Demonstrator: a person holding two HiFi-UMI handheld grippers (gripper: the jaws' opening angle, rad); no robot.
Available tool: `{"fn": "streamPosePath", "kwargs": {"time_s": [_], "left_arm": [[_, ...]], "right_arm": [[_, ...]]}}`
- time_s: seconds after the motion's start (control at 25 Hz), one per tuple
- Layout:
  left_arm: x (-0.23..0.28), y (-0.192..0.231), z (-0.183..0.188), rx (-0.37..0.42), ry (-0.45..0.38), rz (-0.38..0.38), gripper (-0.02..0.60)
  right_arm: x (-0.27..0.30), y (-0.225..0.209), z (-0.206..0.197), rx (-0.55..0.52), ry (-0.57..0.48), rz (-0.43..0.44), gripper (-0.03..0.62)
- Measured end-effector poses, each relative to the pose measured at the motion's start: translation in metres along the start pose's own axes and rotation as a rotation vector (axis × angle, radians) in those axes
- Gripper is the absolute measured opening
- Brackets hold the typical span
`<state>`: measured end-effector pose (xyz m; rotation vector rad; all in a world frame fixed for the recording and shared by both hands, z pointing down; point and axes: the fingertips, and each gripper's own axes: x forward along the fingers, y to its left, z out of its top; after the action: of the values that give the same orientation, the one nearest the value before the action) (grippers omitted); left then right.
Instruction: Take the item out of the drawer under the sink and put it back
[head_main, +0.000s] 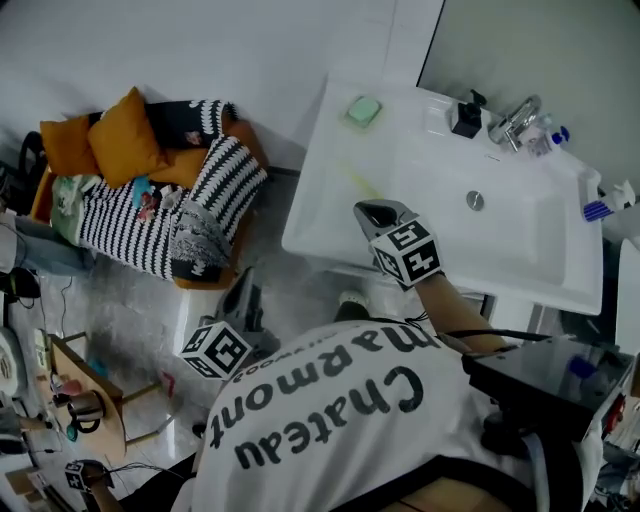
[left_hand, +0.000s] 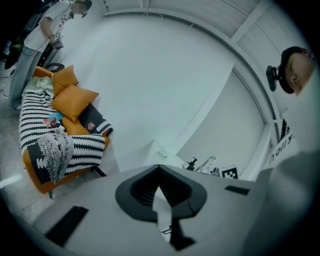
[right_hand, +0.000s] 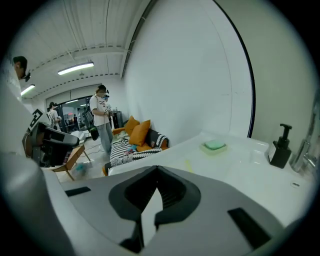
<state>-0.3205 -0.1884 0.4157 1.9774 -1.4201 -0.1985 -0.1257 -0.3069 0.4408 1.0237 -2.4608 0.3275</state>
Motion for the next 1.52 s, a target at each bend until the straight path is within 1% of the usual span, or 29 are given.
{"fn": "streamPosePath", "kwargs": {"time_s": [0.12,0.24,0.44,0.6,0.76,0.92,1.04,1.2,1.52], "left_arm": [[-0.006,-0.010,-0.010,0.002,0.020,-0.038,0.008],[-0.015,-0.018,-0.019,0.006,0.041,-0.071,0.008],[-0.032,-0.032,-0.040,0.024,0.088,-0.124,0.008],[-0.046,-0.045,-0.061,0.039,0.128,-0.167,0.008],[-0.059,-0.053,-0.076,0.059,0.147,-0.191,0.008],[-0.064,-0.057,-0.091,0.064,0.163,-0.203,0.008],[-0.065,-0.070,-0.097,0.076,0.175,-0.228,0.008],[-0.065,-0.089,-0.103,0.104,0.183,-0.258,0.008],[-0.061,-0.123,-0.113,0.104,0.179,-0.272,0.008]], "right_arm": [[-0.019,0.014,-0.010,0.000,-0.006,-0.005,0.011],[-0.040,0.026,-0.025,0.006,0.001,-0.030,0.011],[-0.078,0.045,-0.049,0.041,0.000,-0.062,0.011],[-0.108,0.064,-0.062,0.074,-0.022,-0.073,0.011],[-0.133,0.082,-0.068,0.113,-0.057,-0.082,0.011],[-0.155,0.099,-0.074,0.114,-0.083,-0.090,0.011],[-0.169,0.101,-0.075,0.101,-0.095,-0.106,0.011],[-0.185,0.096,-0.079,0.121,-0.112,-0.122,0.011],[-0.217,0.077,-0.092,0.158,-0.107,-0.139,0.011]]}}
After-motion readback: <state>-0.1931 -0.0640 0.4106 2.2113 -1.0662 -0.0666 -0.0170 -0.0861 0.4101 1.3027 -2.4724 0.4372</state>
